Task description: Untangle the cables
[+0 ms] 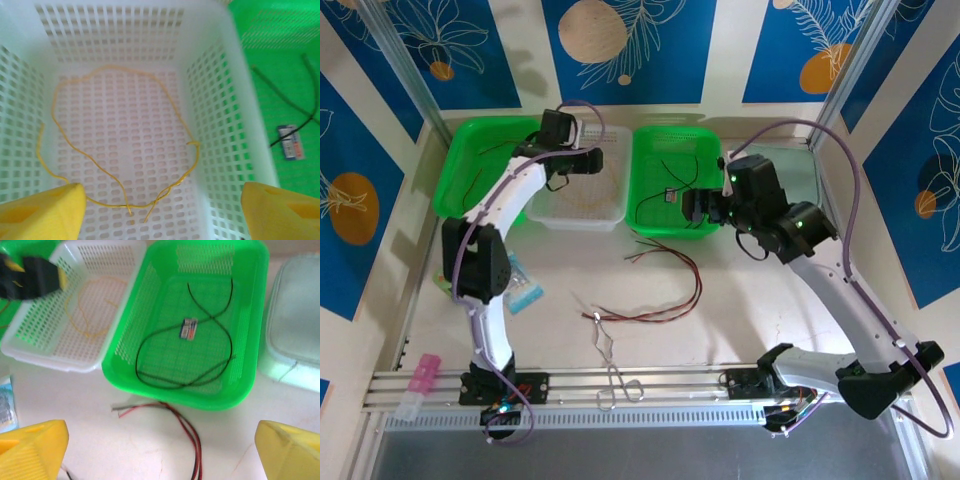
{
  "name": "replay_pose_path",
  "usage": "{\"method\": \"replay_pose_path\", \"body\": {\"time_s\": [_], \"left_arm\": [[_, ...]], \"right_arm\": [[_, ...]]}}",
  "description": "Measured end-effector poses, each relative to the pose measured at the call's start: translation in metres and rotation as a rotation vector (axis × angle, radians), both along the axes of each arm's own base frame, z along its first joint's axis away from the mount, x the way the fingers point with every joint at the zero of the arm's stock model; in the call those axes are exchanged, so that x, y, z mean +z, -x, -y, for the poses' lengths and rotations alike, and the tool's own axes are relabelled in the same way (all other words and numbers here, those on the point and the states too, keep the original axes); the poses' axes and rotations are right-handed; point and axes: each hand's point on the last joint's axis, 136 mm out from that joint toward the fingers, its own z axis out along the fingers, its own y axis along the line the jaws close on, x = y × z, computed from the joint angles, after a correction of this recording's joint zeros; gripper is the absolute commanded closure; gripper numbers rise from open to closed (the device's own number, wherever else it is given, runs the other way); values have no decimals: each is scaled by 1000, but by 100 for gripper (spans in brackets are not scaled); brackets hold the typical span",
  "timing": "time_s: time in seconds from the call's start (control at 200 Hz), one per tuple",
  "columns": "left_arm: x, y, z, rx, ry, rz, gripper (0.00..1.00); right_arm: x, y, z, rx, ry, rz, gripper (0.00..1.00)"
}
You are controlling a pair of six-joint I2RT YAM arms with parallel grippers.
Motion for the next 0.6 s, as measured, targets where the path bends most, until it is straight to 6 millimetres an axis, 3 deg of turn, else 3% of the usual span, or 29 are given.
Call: {"method": "replay_pose_path", "body": {"time_s": [0.12, 0.23, 0.42, 0.6], "left_arm": [[41, 32, -3, -28, 5, 73, 19], [51, 78, -3, -64, 6, 92, 19], [17, 163, 16, -180, 10, 21, 20], [-26, 219, 16, -213, 21, -75, 21]], "right_arm": [[-39, 23, -3, -48, 6, -118, 5], [-80, 47, -3, -139, 19, -258, 5], [-144, 88, -13, -349, -21, -475, 12], [-198, 125, -39, -516, -145, -610, 26]]}}
